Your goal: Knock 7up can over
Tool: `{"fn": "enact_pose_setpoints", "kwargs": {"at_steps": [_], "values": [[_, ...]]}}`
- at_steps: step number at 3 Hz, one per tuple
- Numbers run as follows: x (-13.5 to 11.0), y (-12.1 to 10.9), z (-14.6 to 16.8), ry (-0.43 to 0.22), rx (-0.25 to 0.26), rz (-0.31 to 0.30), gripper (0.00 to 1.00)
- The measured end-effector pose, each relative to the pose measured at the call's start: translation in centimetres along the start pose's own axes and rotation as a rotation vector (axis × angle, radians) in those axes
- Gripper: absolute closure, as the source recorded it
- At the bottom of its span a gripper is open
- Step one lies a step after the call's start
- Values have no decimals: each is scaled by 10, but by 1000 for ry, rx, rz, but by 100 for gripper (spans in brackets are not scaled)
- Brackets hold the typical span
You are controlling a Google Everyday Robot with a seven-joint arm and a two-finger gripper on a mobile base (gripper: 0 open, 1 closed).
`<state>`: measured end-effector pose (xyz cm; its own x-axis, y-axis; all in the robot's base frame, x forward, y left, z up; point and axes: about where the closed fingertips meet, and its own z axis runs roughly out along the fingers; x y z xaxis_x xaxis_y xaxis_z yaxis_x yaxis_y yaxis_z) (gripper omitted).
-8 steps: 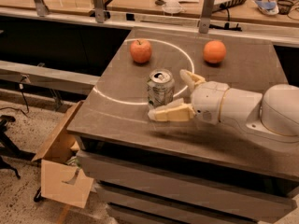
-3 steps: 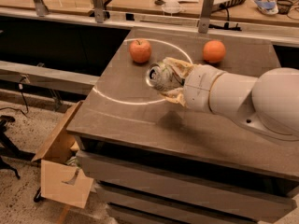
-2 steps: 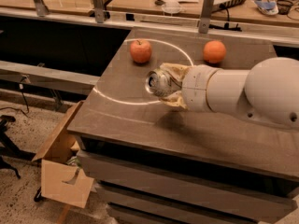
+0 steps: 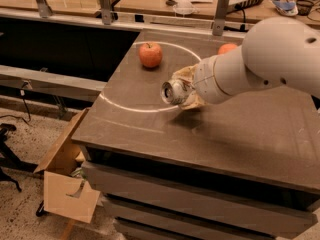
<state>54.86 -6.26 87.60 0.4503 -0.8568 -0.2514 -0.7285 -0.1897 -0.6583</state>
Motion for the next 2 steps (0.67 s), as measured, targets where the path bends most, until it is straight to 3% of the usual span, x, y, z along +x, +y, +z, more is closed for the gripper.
{"fn": "enact_pose_setpoints", "kwargs": {"at_steps": [2], "values": [[21, -4, 0, 78, -196, -204, 0]]}}
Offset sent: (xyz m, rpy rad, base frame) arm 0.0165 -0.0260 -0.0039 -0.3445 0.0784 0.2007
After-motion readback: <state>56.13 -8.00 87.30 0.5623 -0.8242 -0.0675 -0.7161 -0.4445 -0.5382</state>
